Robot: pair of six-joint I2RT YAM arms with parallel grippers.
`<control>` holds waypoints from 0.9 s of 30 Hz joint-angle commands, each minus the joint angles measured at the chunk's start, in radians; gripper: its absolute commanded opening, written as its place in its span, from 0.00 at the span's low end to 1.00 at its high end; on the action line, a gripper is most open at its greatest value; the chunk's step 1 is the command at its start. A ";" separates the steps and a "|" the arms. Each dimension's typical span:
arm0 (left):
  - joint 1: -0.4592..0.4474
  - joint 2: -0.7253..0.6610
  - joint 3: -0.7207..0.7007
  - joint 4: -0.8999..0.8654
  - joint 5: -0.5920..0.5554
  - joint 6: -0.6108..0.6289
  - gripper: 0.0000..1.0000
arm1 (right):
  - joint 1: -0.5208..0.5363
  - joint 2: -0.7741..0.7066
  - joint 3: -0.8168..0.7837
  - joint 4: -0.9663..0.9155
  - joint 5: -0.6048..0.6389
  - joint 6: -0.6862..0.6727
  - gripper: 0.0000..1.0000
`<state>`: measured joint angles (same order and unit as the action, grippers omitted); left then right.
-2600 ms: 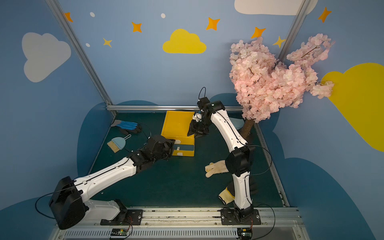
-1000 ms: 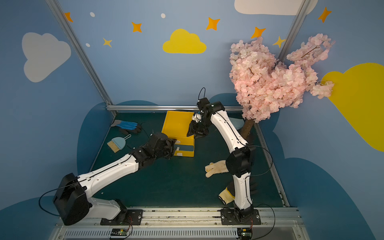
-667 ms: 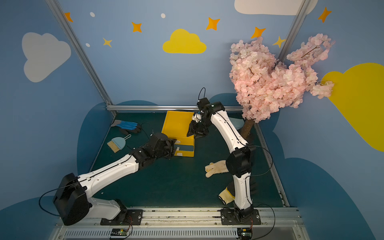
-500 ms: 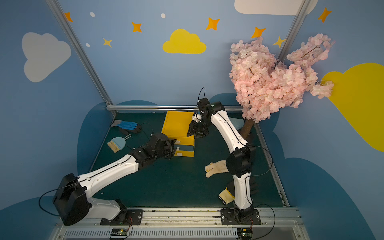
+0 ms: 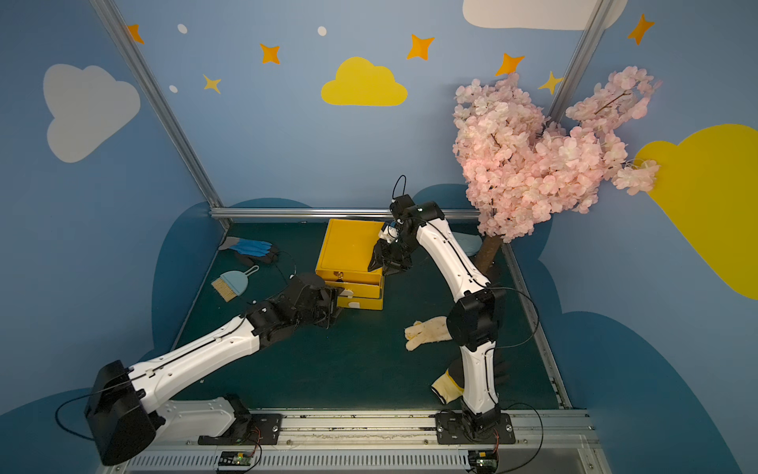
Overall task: Take the keys out of the drawer
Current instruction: Open the drawer in the storage box.
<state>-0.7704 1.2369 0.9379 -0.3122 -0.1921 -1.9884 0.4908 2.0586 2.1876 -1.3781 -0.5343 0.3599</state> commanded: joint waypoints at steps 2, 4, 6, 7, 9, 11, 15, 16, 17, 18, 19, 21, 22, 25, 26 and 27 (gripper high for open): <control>-0.023 -0.062 -0.003 -0.118 -0.033 0.008 0.56 | 0.008 -0.005 -0.029 -0.061 -0.019 -0.016 0.52; -0.034 -0.083 0.024 -0.158 -0.057 0.023 0.56 | 0.009 -0.006 -0.032 -0.062 -0.024 -0.019 0.52; -0.039 -0.096 0.046 -0.177 -0.084 0.034 0.57 | 0.009 -0.010 -0.035 -0.061 -0.030 -0.017 0.52; -0.043 -0.101 0.056 -0.181 -0.099 0.037 0.57 | 0.009 -0.010 -0.037 -0.062 -0.035 -0.014 0.52; -0.045 -0.099 0.079 -0.192 -0.121 0.040 0.58 | 0.009 -0.013 -0.038 -0.058 -0.050 -0.013 0.52; -0.045 -0.085 0.103 -0.196 -0.138 0.044 0.59 | 0.011 -0.013 -0.048 -0.050 -0.058 -0.015 0.52; -0.045 -0.037 0.139 -0.164 -0.147 0.060 0.60 | 0.009 -0.012 -0.052 -0.047 -0.067 -0.013 0.52; -0.044 -0.025 0.140 -0.155 -0.145 0.059 0.60 | 0.009 -0.016 -0.056 -0.042 -0.077 -0.008 0.52; -0.044 -0.014 0.138 -0.147 -0.142 0.055 0.60 | 0.010 -0.020 -0.059 -0.035 -0.085 -0.003 0.52; -0.042 -0.003 0.133 -0.140 -0.138 0.042 0.60 | 0.010 -0.023 -0.060 -0.030 -0.089 0.001 0.52; -0.043 0.005 0.125 -0.131 -0.134 0.026 0.60 | 0.009 -0.025 -0.060 -0.027 -0.088 0.003 0.52; -0.036 0.019 0.107 -0.097 -0.132 0.016 0.61 | 0.007 -0.029 -0.061 -0.026 -0.078 0.005 0.52; -0.030 0.028 0.100 -0.094 -0.128 0.009 0.60 | 0.006 -0.031 -0.060 -0.026 -0.073 0.007 0.52; -0.014 0.039 0.087 -0.096 -0.108 0.009 0.60 | -0.002 -0.036 -0.060 -0.026 -0.073 0.008 0.52; -0.010 0.041 0.085 -0.105 -0.101 0.007 0.60 | -0.004 -0.038 -0.060 -0.026 -0.069 0.006 0.52; -0.008 0.040 0.082 -0.114 -0.094 0.005 0.60 | -0.007 -0.042 -0.059 -0.025 -0.068 0.007 0.52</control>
<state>-0.7883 1.2774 1.0306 -0.4084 -0.3046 -1.9785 0.4793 2.0468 2.1448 -1.3693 -0.5941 0.3668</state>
